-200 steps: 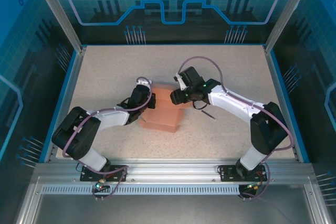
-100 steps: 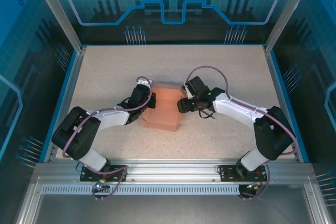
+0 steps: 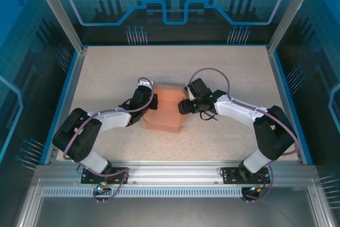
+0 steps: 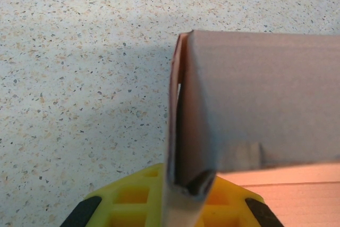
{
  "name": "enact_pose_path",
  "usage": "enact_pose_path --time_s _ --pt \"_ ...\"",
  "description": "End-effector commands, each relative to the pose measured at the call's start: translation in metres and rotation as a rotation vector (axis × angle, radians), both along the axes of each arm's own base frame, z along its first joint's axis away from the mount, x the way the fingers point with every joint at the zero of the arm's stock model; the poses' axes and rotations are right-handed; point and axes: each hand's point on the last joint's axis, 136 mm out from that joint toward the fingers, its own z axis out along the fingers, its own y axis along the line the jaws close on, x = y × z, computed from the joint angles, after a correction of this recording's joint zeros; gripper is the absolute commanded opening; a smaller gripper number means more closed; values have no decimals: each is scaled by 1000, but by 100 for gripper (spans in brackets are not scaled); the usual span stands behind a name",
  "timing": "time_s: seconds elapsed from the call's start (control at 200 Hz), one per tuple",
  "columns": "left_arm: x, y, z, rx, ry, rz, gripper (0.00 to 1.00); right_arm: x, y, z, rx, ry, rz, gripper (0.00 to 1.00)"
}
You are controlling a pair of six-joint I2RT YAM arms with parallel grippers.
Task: Fold the paper box
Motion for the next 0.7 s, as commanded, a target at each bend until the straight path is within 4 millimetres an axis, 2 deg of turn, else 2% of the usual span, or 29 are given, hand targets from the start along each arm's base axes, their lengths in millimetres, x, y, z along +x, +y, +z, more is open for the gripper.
enact_pose_path --time_s 0.0,0.14,0.32,0.695 --pt "7 -7 20 -37 -46 1 1 3 -11 0 -18 -14 -43 68" --pt "7 -8 19 -36 -45 0 1 4 -8 -2 2 -8 -41 72" --pt "7 -8 20 -33 -47 -2 1 5 7 1 90 -13 -9 73" --pt "7 -8 22 -37 -49 -8 1 6 25 34 201 -85 56 70"
